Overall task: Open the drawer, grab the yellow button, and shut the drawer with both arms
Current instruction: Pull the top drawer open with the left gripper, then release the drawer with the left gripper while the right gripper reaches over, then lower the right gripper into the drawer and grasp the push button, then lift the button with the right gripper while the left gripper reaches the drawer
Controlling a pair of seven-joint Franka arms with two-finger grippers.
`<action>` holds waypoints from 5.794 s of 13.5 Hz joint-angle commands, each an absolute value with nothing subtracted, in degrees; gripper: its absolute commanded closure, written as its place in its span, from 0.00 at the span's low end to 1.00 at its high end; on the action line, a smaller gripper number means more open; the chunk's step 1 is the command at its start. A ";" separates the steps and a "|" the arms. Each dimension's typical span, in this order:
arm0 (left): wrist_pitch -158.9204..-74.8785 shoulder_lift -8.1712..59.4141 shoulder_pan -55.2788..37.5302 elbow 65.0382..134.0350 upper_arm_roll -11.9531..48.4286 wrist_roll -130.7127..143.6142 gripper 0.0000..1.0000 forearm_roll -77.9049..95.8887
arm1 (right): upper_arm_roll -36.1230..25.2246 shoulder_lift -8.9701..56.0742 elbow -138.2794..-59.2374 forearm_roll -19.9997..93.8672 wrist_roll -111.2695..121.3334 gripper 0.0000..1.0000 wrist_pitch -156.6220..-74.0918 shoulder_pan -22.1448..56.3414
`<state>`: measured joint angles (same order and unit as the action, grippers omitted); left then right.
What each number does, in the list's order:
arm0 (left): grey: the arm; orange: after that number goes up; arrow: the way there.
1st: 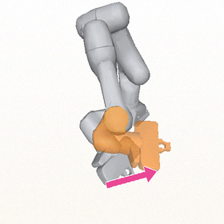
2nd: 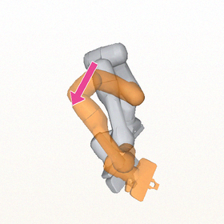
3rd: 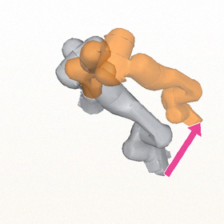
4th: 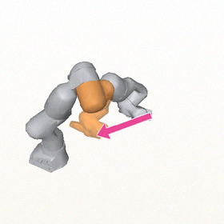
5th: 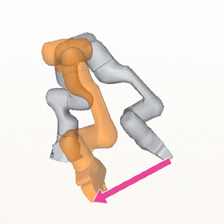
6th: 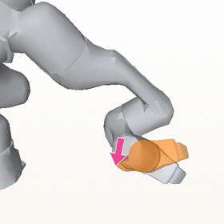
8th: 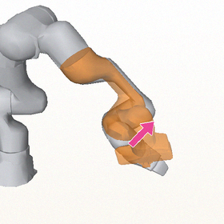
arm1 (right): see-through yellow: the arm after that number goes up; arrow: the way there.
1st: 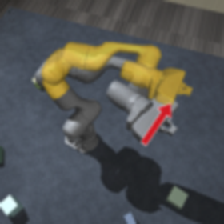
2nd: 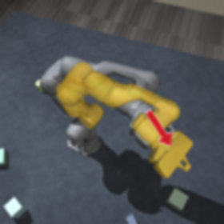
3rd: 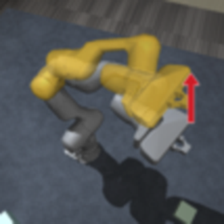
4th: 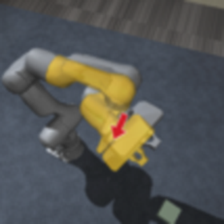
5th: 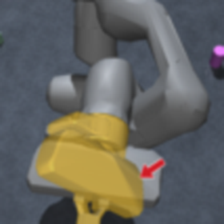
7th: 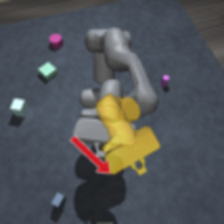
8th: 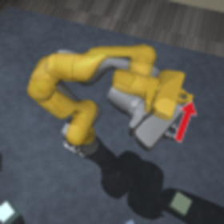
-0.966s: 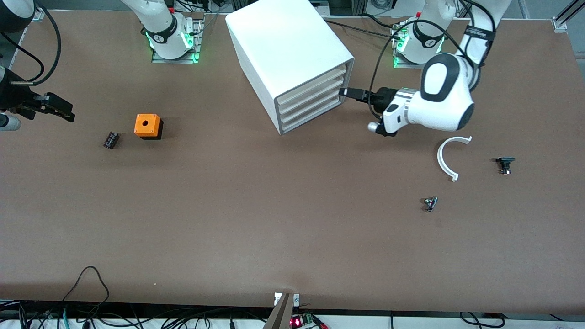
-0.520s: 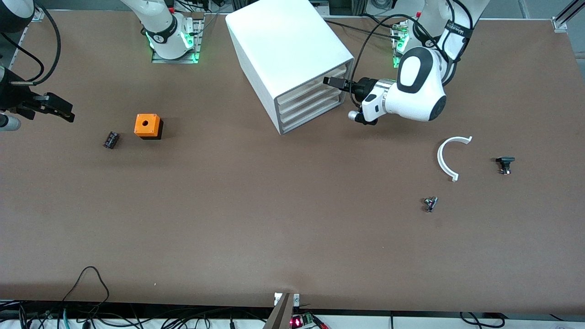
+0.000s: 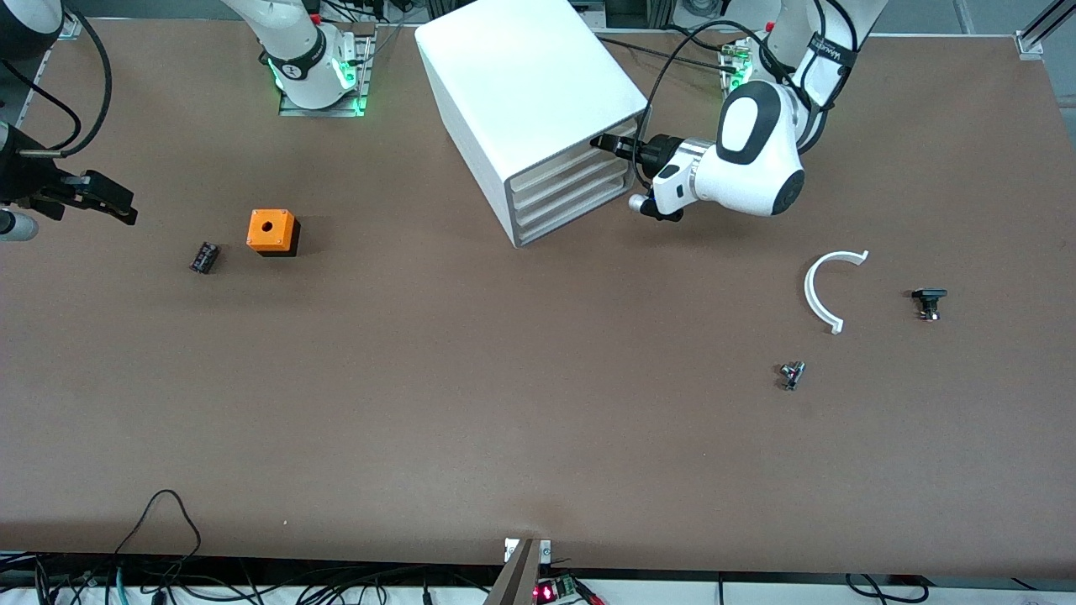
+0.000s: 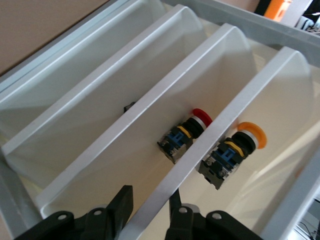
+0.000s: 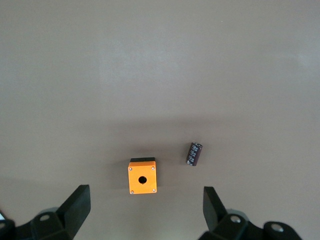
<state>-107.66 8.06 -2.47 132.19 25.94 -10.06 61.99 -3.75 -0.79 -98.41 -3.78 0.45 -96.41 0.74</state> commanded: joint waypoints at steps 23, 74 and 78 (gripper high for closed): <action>-112.47 -1.05 0.35 107.96 5.81 -11.60 0.00 8.47 | -2.64 3.60 -97.12 -1.32 1.93 0.00 -98.61 13.43; -98.00 -4.40 0.26 101.07 0.09 -3.16 0.00 0.00 | -2.99 44.83 -58.54 5.01 47.46 0.55 -109.60 54.76; -97.82 -2.64 0.09 101.69 -0.26 -3.34 0.00 -0.17 | -3.08 43.77 -58.54 4.83 47.90 0.72 -109.07 54.49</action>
<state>-98.61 -3.63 0.31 102.13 0.12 -2.79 -0.39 -2.97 44.18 -59.87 5.61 47.34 -110.35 54.32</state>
